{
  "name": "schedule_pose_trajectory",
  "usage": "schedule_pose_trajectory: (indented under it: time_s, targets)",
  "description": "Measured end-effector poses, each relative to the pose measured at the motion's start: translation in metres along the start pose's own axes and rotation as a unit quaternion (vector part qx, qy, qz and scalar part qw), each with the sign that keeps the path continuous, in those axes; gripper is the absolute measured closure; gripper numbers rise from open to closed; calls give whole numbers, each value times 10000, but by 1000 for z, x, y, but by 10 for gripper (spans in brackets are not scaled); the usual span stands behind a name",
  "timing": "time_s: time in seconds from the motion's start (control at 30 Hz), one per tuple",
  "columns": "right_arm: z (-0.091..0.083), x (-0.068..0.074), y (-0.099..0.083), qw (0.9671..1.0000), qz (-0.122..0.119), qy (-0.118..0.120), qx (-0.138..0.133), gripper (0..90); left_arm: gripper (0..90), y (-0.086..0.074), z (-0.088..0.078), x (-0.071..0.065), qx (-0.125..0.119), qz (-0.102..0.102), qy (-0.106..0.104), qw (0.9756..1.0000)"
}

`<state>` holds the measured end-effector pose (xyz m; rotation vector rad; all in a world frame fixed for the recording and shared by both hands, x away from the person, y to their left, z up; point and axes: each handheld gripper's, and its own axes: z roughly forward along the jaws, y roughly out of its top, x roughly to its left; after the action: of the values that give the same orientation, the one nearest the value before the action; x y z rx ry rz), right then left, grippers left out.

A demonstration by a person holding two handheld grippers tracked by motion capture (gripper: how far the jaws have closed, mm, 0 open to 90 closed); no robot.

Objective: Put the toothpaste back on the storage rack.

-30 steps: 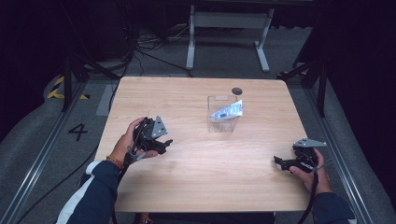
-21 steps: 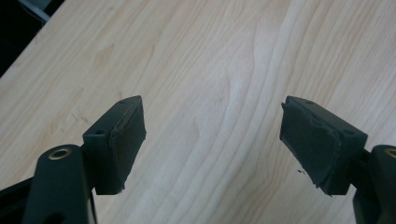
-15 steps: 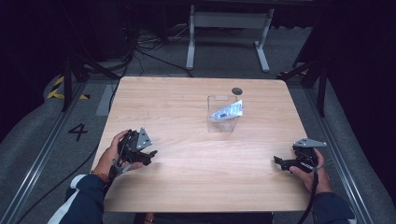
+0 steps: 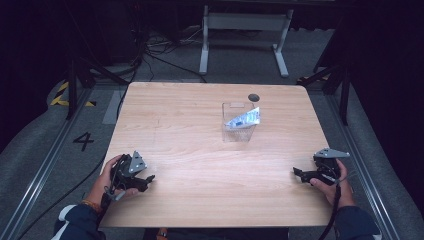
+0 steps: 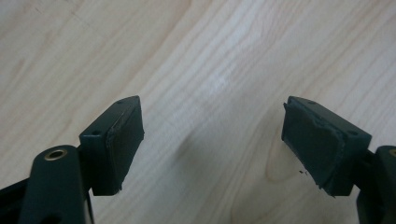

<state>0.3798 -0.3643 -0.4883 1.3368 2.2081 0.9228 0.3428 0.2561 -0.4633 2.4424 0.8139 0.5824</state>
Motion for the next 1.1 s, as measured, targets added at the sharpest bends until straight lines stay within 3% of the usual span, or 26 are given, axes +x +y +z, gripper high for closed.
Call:
schedule_pose_trajectory:
  time_s: [0.1, 0.17, 0.2, 0.27, 0.3, 0.37, 0.47, 0.6, 0.7, 1.0, 1.07, 1.1]
  targets:
    - [0, 0, 0, 10000, 34, 20, 0, 5, 203, -11, 0, 5, -147, -366, -317, 9987]
    - [0, 1, 0, 10000, 27, 19, -3, 5, 199, -19, -1, 9, -263, -554, -413, 9973]
    - [-1, 1, 0, 10000, 26, 21, -3, 5, 199, -23, -1, 10, -318, -768, -520, 9952]
    - [-1, 1, -1, 10000, 13, 23, 3, 5, 183, -30, 2, 12, -502, -1004, -509, 9924]
    - [-1, 1, -1, 10000, 7, 28, 4, 5, 168, -34, 3, 13, -605, -1218, -582, 9890]
    - [-1, 1, -1, 10000, 5, 30, 2, 5, 157, -35, 2, 14, -582, -1197, -554, 9896]
    - [-1, 1, -1, 10000, -6, 38, 2, 5, 145, -34, 3, 12, -566, -1307, -514, 9885]
    - [-1, 1, -1, 10000, -11, 37, -2, 5, 134, -33, 3, 13, -527, -1219, -466, 9900]
    - [-1, 1, -1, 10000, -2, 29, -1, 5, 125, -32, 4, 13, -508, -1296, -514, 9889]
    - [-1, 1, -1, 10000, 0, 23, -2, 5, 124, -32, 4, 13, -532, -1262, -470, 9895]
    - [-1, 1, -1, 10000, -7, 25, -1, 5, 114, -32, 5, 12, -532, -1348, -464, 9884]
    - [-1, 1, -1, 10000, 0, 27, 1, 5, 109, -31, 5, 13, -541, -1239, -428, 9899]
